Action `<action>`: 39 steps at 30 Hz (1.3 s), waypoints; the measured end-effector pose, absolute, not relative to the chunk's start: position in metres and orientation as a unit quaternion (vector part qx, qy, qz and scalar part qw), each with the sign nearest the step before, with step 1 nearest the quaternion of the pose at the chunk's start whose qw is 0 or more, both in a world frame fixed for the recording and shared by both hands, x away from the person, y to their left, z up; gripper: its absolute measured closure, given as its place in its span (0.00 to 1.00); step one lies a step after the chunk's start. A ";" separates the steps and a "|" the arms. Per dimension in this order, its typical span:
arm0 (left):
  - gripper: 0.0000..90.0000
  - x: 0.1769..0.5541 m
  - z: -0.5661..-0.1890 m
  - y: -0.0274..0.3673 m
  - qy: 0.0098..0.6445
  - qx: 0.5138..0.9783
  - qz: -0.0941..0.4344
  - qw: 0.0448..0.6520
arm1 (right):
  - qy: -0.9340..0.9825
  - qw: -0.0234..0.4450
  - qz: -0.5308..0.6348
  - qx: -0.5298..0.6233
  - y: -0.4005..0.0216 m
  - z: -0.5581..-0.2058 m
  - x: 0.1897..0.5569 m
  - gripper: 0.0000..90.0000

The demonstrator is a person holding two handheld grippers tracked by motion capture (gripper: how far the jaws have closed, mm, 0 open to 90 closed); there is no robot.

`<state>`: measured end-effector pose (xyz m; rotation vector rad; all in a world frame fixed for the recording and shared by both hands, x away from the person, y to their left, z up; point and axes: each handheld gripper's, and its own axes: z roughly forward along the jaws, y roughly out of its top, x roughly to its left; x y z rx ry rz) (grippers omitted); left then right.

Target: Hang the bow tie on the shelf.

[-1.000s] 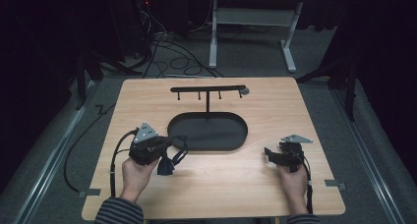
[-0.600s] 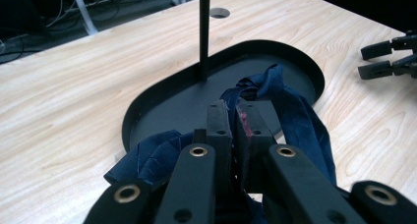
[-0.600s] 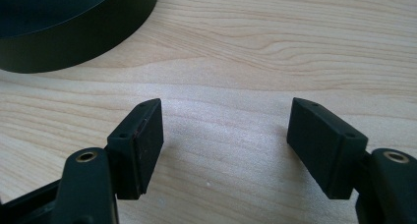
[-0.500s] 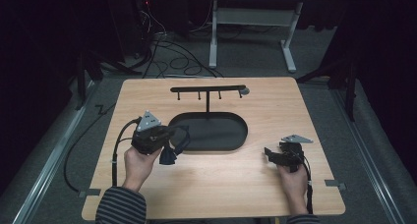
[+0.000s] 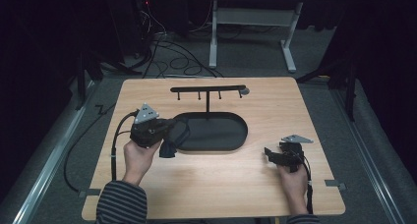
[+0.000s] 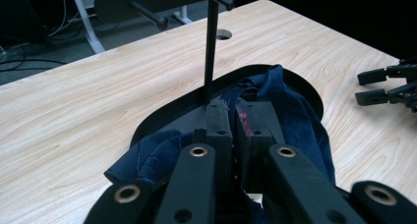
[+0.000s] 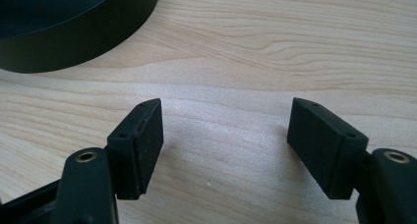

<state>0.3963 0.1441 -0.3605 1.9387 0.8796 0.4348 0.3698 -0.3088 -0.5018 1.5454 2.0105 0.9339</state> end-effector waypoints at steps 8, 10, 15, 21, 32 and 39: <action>0.95 0.405 -0.354 0.145 0.363 0.785 0.180 0.469 | 0.727 0.218 0.336 0.558 -0.309 -0.502 0.370 0.34; 0.95 0.408 -0.353 0.146 0.368 0.781 0.180 0.472 | 0.727 0.218 0.336 0.557 -0.309 -0.502 0.370 0.34; 0.95 0.414 -0.353 0.145 0.373 0.779 0.180 0.472 | 0.727 0.218 0.337 0.557 -0.309 -0.502 0.370 0.34; 0.95 0.419 -0.348 0.145 0.376 0.774 0.187 0.474 | 0.727 0.218 0.337 0.557 -0.309 -0.502 0.370 0.34; 0.95 0.433 -0.337 0.138 0.380 0.770 0.197 0.472 | 0.727 0.218 0.337 0.558 -0.309 -0.502 0.370 0.34; 0.95 0.443 -0.332 0.134 0.385 0.768 0.211 0.466 | 0.727 0.217 0.338 0.557 -0.309 -0.502 0.370 0.34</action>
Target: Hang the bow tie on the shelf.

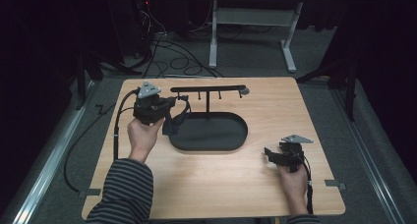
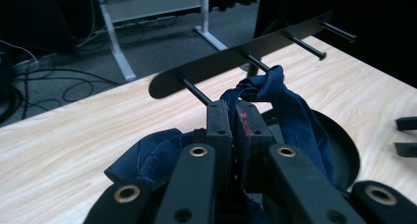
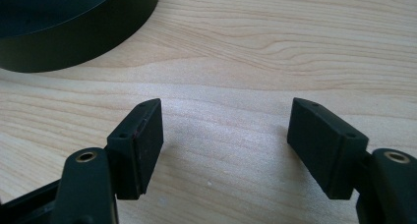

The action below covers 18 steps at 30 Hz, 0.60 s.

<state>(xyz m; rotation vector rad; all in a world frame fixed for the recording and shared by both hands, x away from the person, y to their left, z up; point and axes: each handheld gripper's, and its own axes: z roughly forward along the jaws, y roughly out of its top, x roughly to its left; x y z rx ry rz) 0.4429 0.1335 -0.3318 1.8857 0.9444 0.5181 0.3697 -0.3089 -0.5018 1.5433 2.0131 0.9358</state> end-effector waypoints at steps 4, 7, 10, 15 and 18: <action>0.95 0.448 -0.331 0.129 0.383 0.773 0.228 0.451 | 0.726 0.217 0.339 0.558 -0.309 -0.502 0.370 0.34; 0.95 0.451 -0.331 0.128 0.387 0.772 0.236 0.445 | 0.726 0.217 0.339 0.557 -0.309 -0.502 0.370 0.35; 0.95 0.455 -0.333 0.129 0.395 0.769 0.238 0.443 | 0.726 0.216 0.339 0.558 -0.310 -0.502 0.370 0.34; 0.95 0.462 -0.336 0.130 0.404 0.764 0.242 0.441 | 0.726 0.216 0.340 0.558 -0.310 -0.502 0.370 0.34; 0.94 0.466 -0.337 0.129 0.406 0.763 0.245 0.440 | 0.726 0.216 0.340 0.558 -0.310 -0.502 0.370 0.34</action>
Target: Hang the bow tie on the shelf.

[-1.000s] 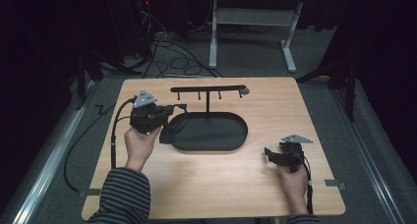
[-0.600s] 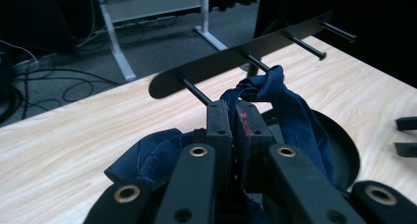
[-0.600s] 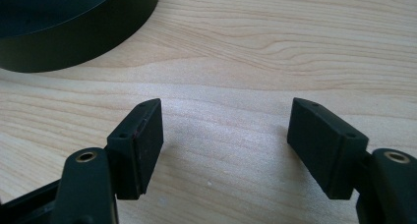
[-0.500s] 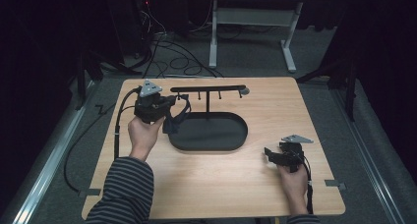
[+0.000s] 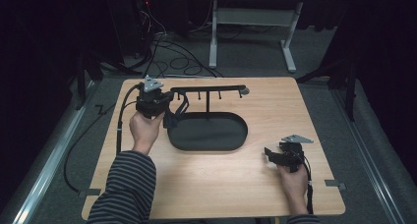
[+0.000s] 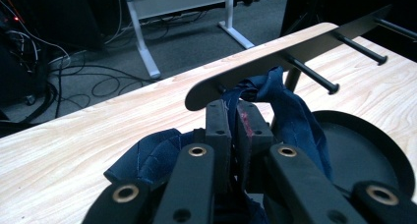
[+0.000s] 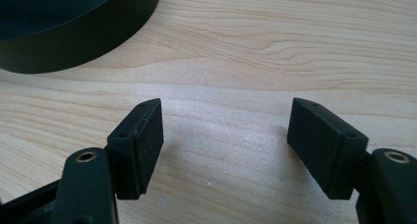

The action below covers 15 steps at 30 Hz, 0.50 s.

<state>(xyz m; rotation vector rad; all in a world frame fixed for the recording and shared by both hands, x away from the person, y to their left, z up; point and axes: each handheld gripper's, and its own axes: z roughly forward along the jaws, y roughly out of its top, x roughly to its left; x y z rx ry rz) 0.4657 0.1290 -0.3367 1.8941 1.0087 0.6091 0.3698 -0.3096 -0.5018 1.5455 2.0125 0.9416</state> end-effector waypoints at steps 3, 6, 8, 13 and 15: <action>0.94 0.469 -0.336 0.128 0.406 0.762 0.248 0.439 | 0.726 0.216 0.339 0.558 -0.310 -0.502 0.370 0.34; 0.93 0.470 -0.337 0.127 0.407 0.763 0.249 0.436 | 0.726 0.216 0.340 0.557 -0.310 -0.502 0.370 0.34; 0.92 0.471 -0.339 0.126 0.407 0.764 0.249 0.434 | 0.727 0.215 0.339 0.557 -0.310 -0.502 0.370 0.34; 0.90 0.472 -0.342 0.127 0.411 0.768 0.244 0.427 | 0.726 0.215 0.339 0.558 -0.310 -0.502 0.370 0.34; 0.90 0.473 -0.343 0.128 0.412 0.768 0.241 0.427 | 0.726 0.215 0.339 0.558 -0.310 -0.502 0.370 0.34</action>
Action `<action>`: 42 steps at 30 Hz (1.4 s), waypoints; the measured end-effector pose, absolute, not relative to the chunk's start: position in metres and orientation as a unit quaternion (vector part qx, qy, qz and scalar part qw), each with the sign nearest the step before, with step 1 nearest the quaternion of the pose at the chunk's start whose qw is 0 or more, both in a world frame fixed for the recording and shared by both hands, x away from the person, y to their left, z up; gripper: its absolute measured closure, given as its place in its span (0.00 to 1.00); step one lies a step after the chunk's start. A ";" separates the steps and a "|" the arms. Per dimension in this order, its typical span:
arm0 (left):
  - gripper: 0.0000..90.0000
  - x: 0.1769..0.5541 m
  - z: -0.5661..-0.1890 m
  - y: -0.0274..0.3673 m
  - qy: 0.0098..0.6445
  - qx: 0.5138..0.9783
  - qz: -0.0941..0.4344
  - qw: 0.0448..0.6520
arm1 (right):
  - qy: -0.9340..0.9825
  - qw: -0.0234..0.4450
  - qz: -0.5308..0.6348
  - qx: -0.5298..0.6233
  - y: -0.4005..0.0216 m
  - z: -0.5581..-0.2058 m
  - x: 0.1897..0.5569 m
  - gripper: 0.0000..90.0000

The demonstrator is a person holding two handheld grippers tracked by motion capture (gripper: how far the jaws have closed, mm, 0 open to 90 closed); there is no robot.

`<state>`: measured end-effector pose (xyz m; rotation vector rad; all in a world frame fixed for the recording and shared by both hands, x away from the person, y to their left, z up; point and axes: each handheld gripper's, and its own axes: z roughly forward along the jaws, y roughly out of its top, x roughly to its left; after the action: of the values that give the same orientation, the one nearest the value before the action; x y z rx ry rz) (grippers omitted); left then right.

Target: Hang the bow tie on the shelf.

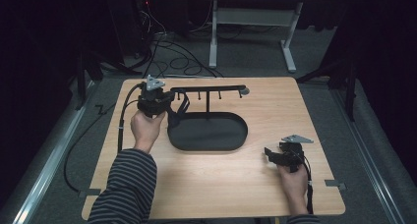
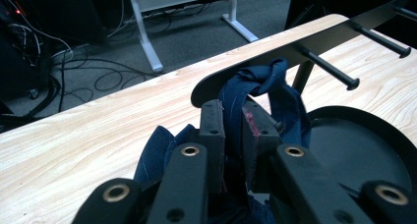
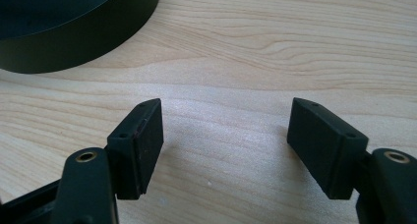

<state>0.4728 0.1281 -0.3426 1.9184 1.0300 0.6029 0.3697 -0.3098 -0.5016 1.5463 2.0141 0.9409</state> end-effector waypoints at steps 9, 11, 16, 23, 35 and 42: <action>0.85 0.472 -0.348 0.132 0.417 0.771 0.229 0.423 | 0.726 0.215 0.339 0.558 -0.310 -0.502 0.370 0.35; 0.85 0.472 -0.348 0.132 0.417 0.772 0.229 0.421 | 0.726 0.215 0.339 0.558 -0.310 -0.502 0.370 0.35; 0.83 0.471 -0.349 0.134 0.418 0.770 0.228 0.425 | 0.726 0.216 0.340 0.558 -0.310 -0.502 0.370 0.35; 0.81 0.468 -0.350 0.137 0.419 0.769 0.225 0.427 | 0.726 0.215 0.339 0.558 -0.310 -0.502 0.370 0.35; 0.69 0.461 -0.348 0.147 0.425 0.762 0.224 0.435 | 0.726 0.215 0.339 0.558 -0.310 -0.502 0.370 0.35; 0.64 0.455 -0.343 0.152 0.419 0.762 0.229 0.438 | 0.726 0.216 0.339 0.558 -0.310 -0.502 0.370 0.35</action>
<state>0.4547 0.1517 -0.3429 1.8936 1.0417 0.5684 0.3697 -0.3096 -0.5018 1.5450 2.0123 0.9406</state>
